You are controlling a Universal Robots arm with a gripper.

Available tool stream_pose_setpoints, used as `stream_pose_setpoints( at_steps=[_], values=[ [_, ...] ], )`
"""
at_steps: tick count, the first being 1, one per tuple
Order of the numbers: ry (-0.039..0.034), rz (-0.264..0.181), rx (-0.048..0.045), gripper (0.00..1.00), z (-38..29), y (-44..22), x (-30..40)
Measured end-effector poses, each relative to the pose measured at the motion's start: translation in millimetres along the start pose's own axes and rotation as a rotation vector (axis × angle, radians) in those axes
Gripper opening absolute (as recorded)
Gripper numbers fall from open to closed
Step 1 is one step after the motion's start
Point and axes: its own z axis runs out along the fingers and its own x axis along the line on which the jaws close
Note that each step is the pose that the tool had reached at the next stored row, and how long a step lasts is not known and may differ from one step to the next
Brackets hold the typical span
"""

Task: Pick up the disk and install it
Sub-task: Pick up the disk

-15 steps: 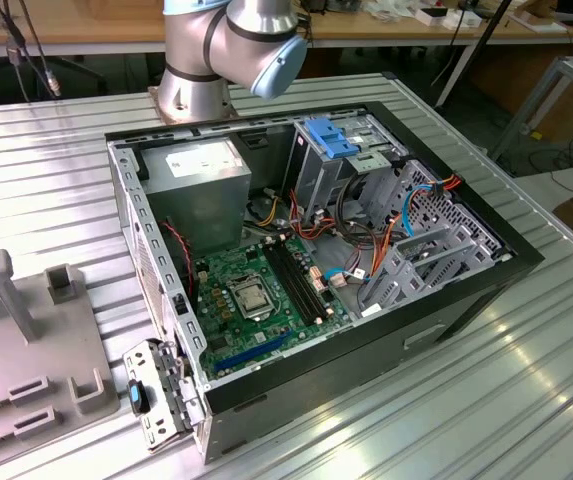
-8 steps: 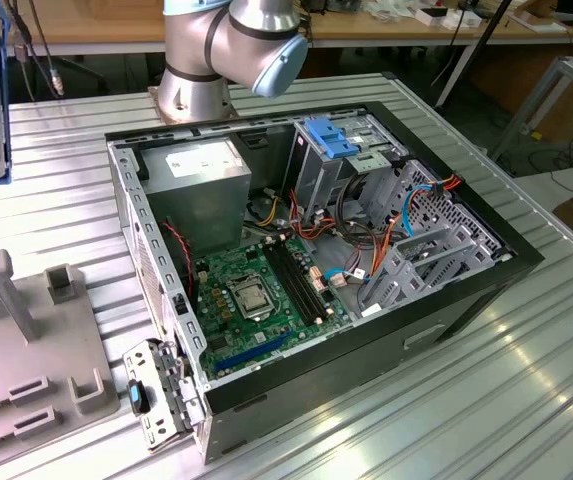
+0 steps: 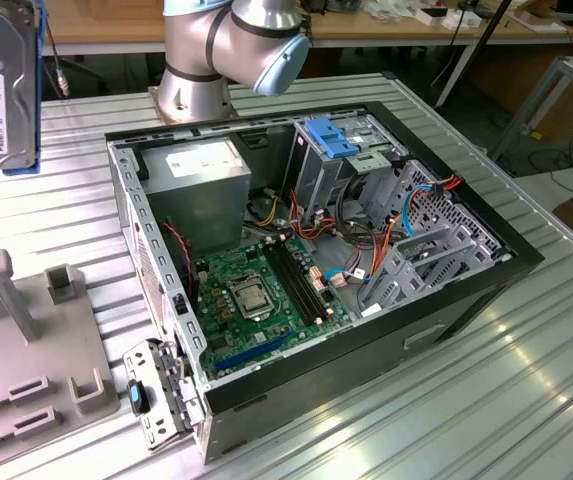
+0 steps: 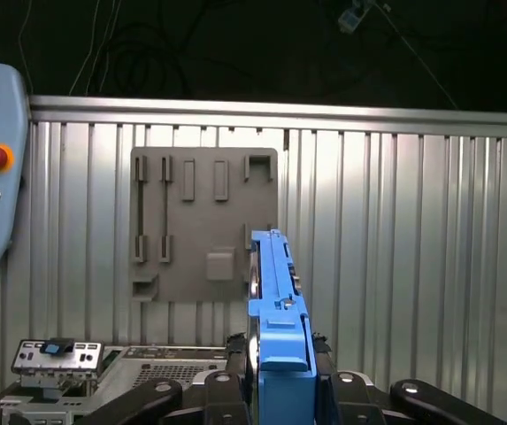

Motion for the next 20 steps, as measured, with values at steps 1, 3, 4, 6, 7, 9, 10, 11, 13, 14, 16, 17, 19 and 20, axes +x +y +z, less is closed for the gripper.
stream_pose_setpoints(
  at_steps=[1,3,4,6,7,9,10,11,13,14,16,17,19,20],
  values=[
    [0.0,0.0,-0.0001,0.37,0.1,-4.3,0.1],
    [0.0001,0.0,-0.0004,0.37,0.3,-17.9,0.4],
    [0.0,0.0,-0.0003,0.37,0.4,-22.0,0.5],
    [0.0001,0.0,-0.0006,0.37,0.5,-31.5,0.7],
    [0.0,0.0,-0.0005,0.37,0.7,-38.1,0.8],
    [0.0,0.0,-0.0007,0.37,0.8,-49.4,1.1],
    [0.0,0.0,-0.0008,0.37,1.0,-58.8,1.3],
    [0.0,0.0,-0.0009,0.37,1.1,-65.5,1.4],
    [0.0001,0.0,-0.0012,0.37,1.3,-79.0,1.7],
    [0.0,0.0,-0.0011,0.37,1.5,-87.3,1.9],
    [0.0,0.0,-0.0013,0.37,1.7,-99.4,2.1],
    [0.0001,0.0,-0.0014,0.37,1.7,-103.8,2.3],
    [-0.0001,0.0,-0.0012,0.37,2.0,-112.8,2.5],
    [-0.0001,0.0,-0.0013,0.37,2.1,-117.8,2.6]
  ],
)
